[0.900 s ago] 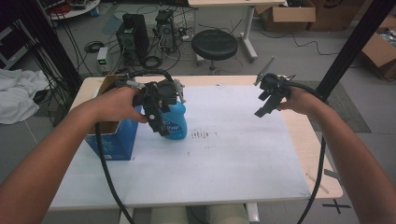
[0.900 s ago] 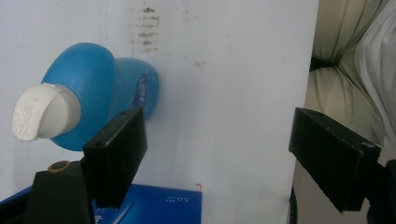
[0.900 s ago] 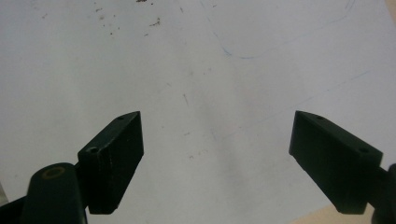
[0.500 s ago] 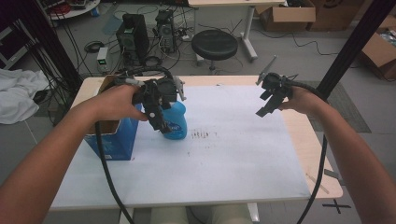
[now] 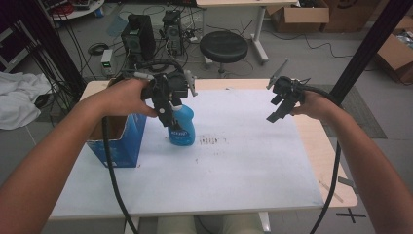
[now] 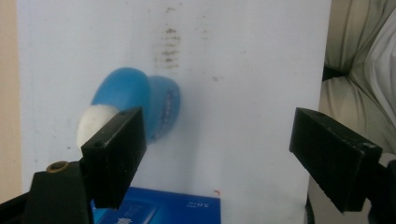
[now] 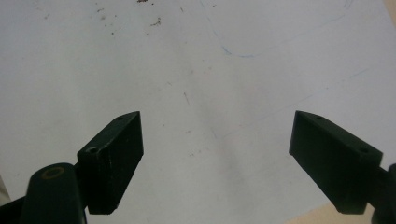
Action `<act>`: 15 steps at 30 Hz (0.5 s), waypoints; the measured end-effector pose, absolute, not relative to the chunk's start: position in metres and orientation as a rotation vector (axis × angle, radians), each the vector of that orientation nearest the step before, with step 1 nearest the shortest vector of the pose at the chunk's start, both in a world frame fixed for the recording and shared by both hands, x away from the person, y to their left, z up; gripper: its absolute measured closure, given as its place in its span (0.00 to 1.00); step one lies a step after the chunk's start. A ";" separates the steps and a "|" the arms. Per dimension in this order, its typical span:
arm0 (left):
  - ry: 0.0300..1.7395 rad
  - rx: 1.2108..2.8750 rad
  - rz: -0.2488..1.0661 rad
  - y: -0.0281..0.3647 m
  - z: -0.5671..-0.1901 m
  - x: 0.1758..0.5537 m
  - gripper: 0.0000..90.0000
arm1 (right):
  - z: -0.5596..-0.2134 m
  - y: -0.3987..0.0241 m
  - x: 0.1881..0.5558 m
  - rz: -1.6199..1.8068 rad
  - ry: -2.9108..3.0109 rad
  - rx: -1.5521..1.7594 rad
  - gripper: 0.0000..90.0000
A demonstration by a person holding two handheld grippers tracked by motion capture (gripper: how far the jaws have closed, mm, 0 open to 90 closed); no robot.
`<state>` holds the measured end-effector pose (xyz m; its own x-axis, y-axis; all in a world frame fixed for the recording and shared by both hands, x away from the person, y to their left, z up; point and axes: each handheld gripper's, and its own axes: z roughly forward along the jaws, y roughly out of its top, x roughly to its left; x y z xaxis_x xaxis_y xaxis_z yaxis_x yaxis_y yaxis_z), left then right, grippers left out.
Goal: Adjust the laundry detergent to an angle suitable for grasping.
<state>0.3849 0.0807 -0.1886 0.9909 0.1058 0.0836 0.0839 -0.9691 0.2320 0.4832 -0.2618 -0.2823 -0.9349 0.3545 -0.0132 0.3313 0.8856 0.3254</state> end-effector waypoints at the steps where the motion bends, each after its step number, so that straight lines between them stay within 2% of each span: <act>1: 0.139 2.896 0.145 0.080 -0.188 0.387 0.22 | -0.282 -0.263 0.484 0.497 2.978 0.549 0.19; 15: 0.125 2.882 0.161 0.072 -0.177 0.395 0.22 | -0.283 -0.258 0.483 0.492 2.993 0.527 0.19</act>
